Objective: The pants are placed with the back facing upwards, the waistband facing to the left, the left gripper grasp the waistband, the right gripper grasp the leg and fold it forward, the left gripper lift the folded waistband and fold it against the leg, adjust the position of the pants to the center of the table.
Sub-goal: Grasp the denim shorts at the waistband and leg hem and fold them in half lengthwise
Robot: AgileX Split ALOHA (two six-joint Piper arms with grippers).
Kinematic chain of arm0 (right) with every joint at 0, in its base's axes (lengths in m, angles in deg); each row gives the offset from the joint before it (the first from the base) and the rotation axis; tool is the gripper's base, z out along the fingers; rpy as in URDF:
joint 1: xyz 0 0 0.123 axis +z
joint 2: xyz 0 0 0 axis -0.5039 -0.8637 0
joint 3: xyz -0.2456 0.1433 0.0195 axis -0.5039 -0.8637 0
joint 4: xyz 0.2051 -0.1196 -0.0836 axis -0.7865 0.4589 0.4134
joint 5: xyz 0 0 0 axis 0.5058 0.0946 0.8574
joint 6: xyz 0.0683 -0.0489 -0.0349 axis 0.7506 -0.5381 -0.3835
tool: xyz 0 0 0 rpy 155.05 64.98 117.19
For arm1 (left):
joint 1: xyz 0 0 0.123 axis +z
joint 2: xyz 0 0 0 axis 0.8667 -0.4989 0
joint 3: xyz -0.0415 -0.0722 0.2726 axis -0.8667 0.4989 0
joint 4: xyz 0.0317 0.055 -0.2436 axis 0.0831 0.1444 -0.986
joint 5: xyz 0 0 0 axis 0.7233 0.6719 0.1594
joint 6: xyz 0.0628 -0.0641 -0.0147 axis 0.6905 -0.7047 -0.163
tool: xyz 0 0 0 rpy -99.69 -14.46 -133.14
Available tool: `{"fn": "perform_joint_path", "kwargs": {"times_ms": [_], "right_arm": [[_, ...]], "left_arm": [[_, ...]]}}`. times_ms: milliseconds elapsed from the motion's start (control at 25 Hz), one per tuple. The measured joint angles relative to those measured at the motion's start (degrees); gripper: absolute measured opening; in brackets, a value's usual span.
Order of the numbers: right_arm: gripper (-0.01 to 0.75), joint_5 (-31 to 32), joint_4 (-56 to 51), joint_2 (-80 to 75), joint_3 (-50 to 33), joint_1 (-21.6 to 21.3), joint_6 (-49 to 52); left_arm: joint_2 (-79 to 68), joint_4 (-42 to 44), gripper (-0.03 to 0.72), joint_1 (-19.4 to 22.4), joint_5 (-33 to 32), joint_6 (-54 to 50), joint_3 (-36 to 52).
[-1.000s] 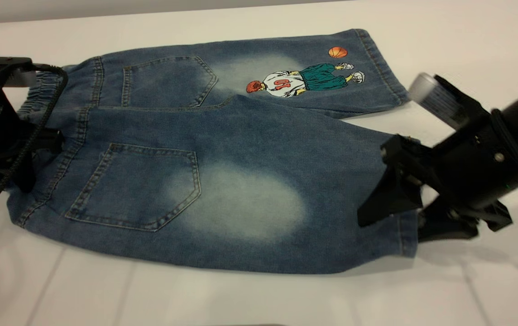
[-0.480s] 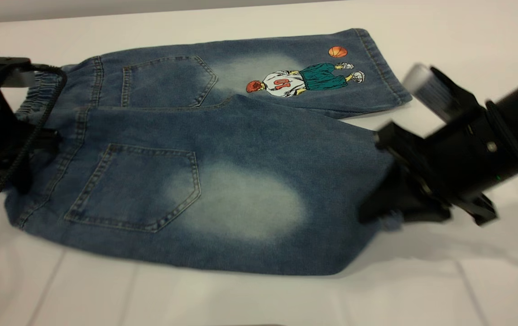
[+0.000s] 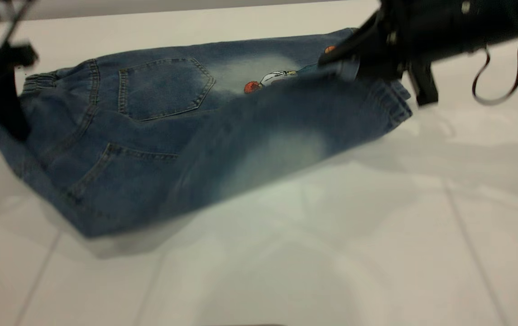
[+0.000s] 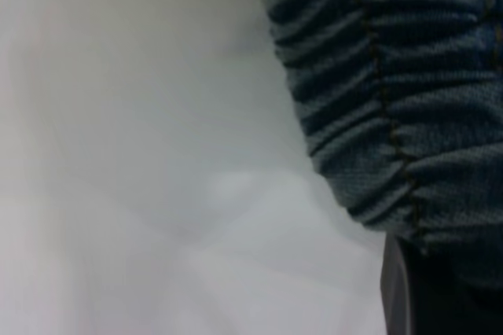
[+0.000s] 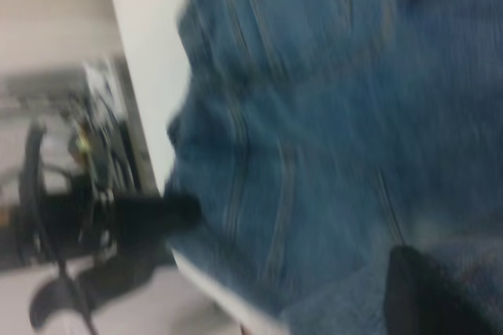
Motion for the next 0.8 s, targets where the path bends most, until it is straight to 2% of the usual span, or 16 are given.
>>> {"fn": "perform_joint_path", "kwargs": {"times_ms": [120,320,640,800], "right_arm": [[0.022,-3.58,0.00,-0.10,3.97,-1.58,3.45],[0.022,-10.20,0.00,-2.77,11.08,-3.12,8.69],[0.023,-15.51,0.00,-15.37,25.69,-3.70,16.95],[0.026,-18.43,0.00,-18.25,28.88,-3.70,17.86]], "left_arm": [[-2.14,-9.34,0.094,3.89,-3.08,4.20,-4.02],[-6.73,-22.23,0.094,8.31,-2.38,5.46,-9.20],[-14.25,-42.11,0.094,9.46,5.99,5.62,-11.73],[-17.92,-51.11,0.096,9.51,8.83,7.72,-11.79]]}}
